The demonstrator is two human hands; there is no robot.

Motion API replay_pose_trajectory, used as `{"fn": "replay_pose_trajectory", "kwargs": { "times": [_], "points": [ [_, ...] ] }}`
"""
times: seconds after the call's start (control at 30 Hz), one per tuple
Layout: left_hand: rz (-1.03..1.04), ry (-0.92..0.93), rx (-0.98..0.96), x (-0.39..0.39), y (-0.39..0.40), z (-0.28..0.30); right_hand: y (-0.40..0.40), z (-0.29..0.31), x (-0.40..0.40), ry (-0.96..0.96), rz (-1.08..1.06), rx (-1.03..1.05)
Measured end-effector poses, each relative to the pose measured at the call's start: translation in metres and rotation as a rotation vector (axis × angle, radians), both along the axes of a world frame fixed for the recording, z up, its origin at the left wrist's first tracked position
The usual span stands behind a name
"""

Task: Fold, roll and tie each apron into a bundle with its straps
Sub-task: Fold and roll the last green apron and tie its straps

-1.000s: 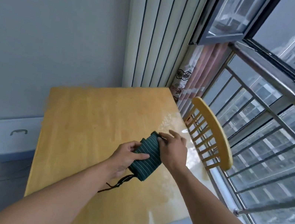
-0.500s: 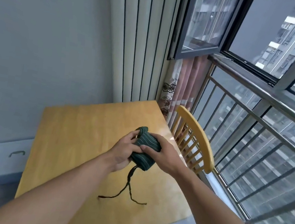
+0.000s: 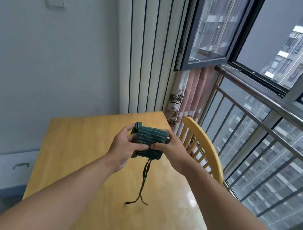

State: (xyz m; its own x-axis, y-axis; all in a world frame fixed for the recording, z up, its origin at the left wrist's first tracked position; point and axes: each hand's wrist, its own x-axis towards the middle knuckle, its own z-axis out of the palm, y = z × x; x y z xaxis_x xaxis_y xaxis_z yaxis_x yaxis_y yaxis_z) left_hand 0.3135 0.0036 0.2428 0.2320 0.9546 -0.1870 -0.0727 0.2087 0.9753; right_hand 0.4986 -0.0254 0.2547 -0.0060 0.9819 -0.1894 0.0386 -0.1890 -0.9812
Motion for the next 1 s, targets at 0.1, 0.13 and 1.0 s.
{"fn": "replay_pose_trajectory", "kwargs": {
  "times": [0.1, 0.13, 1.0],
  "points": [
    [0.111, 0.339, 0.165, -0.010, 0.008, 0.010, 0.013, 0.002, -0.009, 0.041, 0.005, -0.021],
    [0.112, 0.503, 0.236, -0.016, 0.012, 0.013, 0.017, 0.005, -0.011, 0.003, 0.035, -0.040],
    [-0.256, 0.006, -0.143, -0.068, 0.065, 0.020, 0.033, 0.015, -0.066, 0.189, -0.133, -0.093]
  ]
}}
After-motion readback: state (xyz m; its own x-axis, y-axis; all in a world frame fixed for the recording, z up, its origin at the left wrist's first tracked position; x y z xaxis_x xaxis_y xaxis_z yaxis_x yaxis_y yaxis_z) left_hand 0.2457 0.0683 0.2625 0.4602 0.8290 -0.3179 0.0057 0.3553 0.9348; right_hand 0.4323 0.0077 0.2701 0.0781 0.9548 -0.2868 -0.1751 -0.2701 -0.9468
